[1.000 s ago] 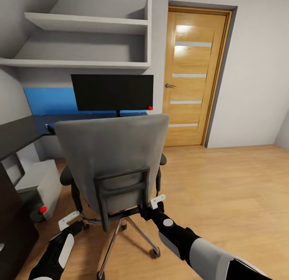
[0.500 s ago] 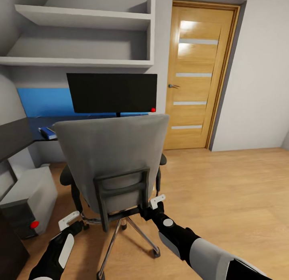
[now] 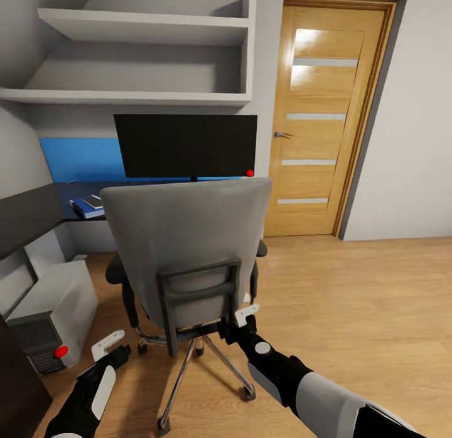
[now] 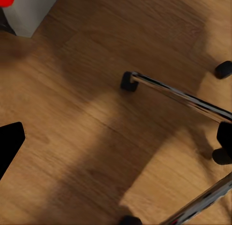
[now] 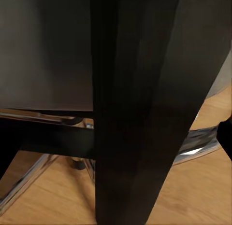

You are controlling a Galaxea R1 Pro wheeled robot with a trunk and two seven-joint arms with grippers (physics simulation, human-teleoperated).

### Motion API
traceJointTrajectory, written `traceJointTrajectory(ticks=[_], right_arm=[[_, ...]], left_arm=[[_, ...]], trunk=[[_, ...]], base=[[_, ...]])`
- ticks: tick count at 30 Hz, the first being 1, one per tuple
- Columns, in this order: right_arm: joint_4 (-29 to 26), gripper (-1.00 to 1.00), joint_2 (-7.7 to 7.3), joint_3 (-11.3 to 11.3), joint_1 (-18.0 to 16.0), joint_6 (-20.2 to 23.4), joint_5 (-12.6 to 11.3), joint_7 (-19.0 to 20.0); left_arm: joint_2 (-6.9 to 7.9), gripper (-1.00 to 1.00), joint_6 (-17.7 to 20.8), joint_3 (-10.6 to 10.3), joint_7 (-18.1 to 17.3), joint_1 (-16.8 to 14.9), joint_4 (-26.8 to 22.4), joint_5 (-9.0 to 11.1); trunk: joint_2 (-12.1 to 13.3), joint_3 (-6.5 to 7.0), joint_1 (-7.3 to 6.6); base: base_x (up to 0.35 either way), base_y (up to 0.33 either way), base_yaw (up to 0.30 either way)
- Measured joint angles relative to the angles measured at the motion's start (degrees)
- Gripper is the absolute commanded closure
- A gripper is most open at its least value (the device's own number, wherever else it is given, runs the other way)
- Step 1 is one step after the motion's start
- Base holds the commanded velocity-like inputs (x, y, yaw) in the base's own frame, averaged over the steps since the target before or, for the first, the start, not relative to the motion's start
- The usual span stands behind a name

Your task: In the bedroom, organize the workspace by keeping the computer under the desk, ensuring the monitor is on the desk, placing the keyboard on the desk next to the monitor, placing the mouse on the desk next to the keyboard, moving the folder from the swivel chair onto the desk next to the mouse, stacking the notebook on top of the folder with the pen on top of the notebook, and positioning the swivel chair next to the desk.

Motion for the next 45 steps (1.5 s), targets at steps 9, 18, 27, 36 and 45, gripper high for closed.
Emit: traceJointTrajectory(ticks=[9,18,27,36,45], right_arm=[[0.0,-1.00,-0.02,0.0,0.0,0.0,0.0,0.0],[0.0,-1.00,-0.03,0.1,0.0,0.0,-0.1,0.0],[0.1,-1.00,-0.02,0.1,0.1,0.0,-0.1,0.0],[0.1,-1.00,-0.02,0.0,0.0,0.0,0.0,0.0],[0.1,-1.00,-0.03,0.0,0.0,0.0,0.0,0.0]], left_arm=[[0.01,-1.00,0.1,0.0,0.0,0.0,0.0,0.0],[-0.02,-1.00,-0.1,0.0,0.0,0.0,0.0,0.0],[0.01,-1.00,-0.1,0.0,0.1,0.0,0.0,-0.1],[0.00,-1.00,0.2,0.7,0.5,0.0,0.0,-1.4],[-0.01,-1.00,0.0,0.0,0.0,0.0,0.0,0.0]], trunk=[[0.0,0.00,0.00],[0.0,0.00,-0.03],[0.0,0.00,-0.03],[0.0,0.00,-0.04],[0.0,0.00,-0.02]], base=[[0.000,0.000,0.015],[0.208,0.000,0.001],[0.302,0.000,0.000],[0.292,0.000,0.000],[0.113,0.000,0.000]])
